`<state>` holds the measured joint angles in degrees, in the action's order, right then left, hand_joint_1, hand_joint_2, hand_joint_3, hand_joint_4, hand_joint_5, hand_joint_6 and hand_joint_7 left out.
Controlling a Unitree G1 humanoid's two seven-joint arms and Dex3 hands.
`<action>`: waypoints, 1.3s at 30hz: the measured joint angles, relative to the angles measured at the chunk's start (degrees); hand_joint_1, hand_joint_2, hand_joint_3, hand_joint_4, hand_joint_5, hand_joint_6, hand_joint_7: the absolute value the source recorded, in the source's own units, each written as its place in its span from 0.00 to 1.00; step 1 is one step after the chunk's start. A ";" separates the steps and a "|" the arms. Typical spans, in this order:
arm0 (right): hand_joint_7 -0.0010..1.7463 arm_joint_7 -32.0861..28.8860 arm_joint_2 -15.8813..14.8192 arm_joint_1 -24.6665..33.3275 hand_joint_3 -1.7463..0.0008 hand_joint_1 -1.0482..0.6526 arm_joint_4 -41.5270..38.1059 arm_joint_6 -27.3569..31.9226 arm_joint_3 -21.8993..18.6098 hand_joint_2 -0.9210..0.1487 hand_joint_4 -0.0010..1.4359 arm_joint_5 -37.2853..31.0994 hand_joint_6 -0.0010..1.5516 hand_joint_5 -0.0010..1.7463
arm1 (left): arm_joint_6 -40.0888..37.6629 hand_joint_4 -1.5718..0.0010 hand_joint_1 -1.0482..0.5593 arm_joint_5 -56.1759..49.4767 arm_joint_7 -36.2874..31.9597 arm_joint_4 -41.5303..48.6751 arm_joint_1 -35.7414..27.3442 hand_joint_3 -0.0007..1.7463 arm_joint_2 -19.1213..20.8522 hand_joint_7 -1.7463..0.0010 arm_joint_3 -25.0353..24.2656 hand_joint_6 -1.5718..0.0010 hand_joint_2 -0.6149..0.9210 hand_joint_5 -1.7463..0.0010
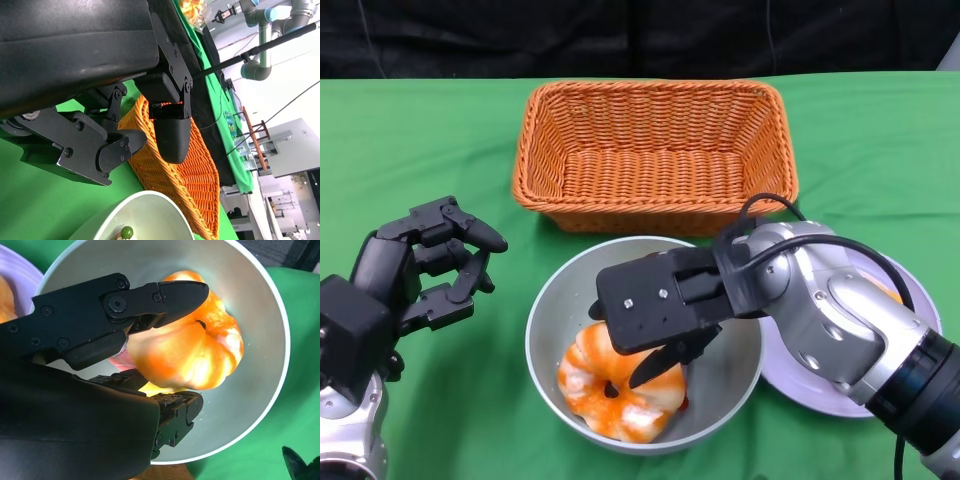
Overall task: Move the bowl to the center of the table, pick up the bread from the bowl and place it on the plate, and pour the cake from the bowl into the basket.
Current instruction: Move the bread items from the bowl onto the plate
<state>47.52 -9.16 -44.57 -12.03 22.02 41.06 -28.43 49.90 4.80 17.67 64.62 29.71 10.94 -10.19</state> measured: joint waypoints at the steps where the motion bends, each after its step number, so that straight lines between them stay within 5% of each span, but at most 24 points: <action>1: 0.02 -0.15 -0.04 -0.09 0.84 0.06 0.08 0.03 0.68 0.00 0.26 -1.23 0.17 0.04 | 0.01 0.52 0.66 0.02 0.00 0.00 -0.01 0.51 0.00 0.32 -0.01 0.49 0.86 0.09; 8: 0.02 -3.58 0.40 -0.02 0.83 0.06 0.66 -0.64 8.34 0.00 0.35 -13.03 0.21 0.06 | 0.16 0.52 0.67 0.05 0.00 -0.10 -0.01 0.52 -0.02 0.32 -0.01 0.49 0.85 0.11; 17: 0.02 -13.21 0.85 5.01 0.89 0.14 1.00 -2.36 9.49 0.00 0.40 -21.17 0.26 0.06 | 0.16 0.52 0.67 0.28 0.01 -0.33 -0.01 0.52 -0.06 0.32 -0.02 0.49 0.85 0.11; 25: 0.03 -22.28 1.08 9.54 0.92 0.30 0.97 -4.25 8.35 0.00 0.55 -25.25 0.33 0.11 | 0.16 0.52 0.67 0.61 0.05 -0.34 -0.01 0.51 -0.09 0.33 -0.10 0.49 0.86 0.11; 27: 0.02 -24.48 1.20 10.62 0.94 0.39 0.90 -5.12 7.15 0.00 0.49 -25.13 0.41 0.58 | 0.16 0.52 0.67 0.59 0.04 -0.36 -0.01 0.51 -0.10 0.33 -0.09 0.49 0.86 0.11; 30: 0.02 -28.10 1.60 11.66 0.92 0.45 -0.04 -6.75 5.56 0.00 0.43 -24.75 0.47 0.80 | 0.16 0.51 0.67 0.59 0.04 -0.36 -0.01 0.51 -0.10 0.33 -0.09 0.49 0.86 0.11; 39: 0.03 -36.46 2.27 14.04 0.98 0.45 -3.24 -12.19 1.50 0.01 0.45 -21.97 0.54 0.82 | 0.16 0.52 0.68 0.59 0.04 -0.36 -0.01 0.52 -0.11 0.33 -0.09 0.49 0.85 0.11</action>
<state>11.05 -6.89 -30.53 -15.27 9.83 42.56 -50.41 50.06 5.39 17.72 64.26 29.69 10.83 -10.29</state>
